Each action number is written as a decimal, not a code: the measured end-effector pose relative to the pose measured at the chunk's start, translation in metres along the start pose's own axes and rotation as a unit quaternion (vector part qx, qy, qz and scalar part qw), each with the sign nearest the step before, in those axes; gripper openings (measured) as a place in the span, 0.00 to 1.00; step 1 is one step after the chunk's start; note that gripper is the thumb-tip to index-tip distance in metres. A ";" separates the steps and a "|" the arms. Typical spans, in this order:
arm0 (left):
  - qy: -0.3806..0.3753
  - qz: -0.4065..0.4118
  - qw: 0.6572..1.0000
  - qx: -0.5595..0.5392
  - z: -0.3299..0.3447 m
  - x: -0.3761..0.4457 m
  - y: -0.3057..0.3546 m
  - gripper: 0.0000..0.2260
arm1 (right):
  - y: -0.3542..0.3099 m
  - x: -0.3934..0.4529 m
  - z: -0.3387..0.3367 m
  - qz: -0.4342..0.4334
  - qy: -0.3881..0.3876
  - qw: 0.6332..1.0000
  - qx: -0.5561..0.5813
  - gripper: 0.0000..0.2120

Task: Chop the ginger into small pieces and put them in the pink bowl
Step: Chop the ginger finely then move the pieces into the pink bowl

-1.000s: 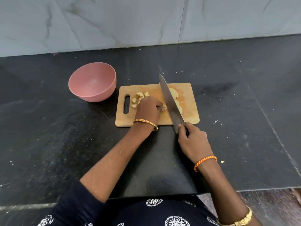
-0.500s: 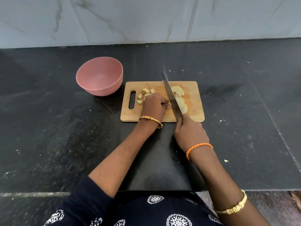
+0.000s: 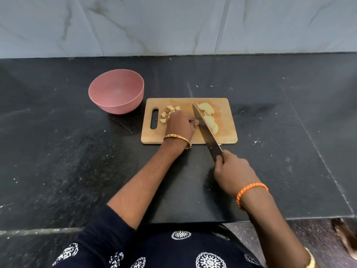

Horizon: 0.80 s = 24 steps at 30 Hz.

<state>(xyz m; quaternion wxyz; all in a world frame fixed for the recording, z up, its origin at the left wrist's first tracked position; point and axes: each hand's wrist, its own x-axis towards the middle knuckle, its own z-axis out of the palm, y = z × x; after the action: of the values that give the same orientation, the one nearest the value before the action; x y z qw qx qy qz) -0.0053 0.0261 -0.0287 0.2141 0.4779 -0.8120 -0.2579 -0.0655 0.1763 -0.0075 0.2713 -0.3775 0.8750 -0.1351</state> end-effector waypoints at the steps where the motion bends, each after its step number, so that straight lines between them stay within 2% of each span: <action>1: -0.004 -0.005 1.000 0.002 0.001 0.000 0.000 0.07 | 0.004 -0.004 -0.001 -0.002 0.005 1.000 0.015 0.12; 8: -0.008 -0.008 1.000 -0.016 -0.002 -0.002 -0.003 0.09 | -0.002 0.008 0.002 -0.038 0.087 0.990 0.101 0.13; 13: 0.011 -0.024 0.998 -0.049 -0.004 -0.002 -0.008 0.09 | -0.008 0.021 0.010 -0.048 0.089 0.990 0.099 0.12; 24: -0.004 -0.023 0.998 -0.059 -0.004 0.004 -0.010 0.08 | -0.014 0.030 0.018 -0.055 0.096 0.991 0.071 0.11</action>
<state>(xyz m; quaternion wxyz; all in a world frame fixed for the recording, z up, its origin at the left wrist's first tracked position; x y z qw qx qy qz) 0.0021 0.0176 -0.0320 0.2326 0.4815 -0.7853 -0.3121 -0.0639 0.1444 -0.0277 0.2039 -0.3904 0.8631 -0.2471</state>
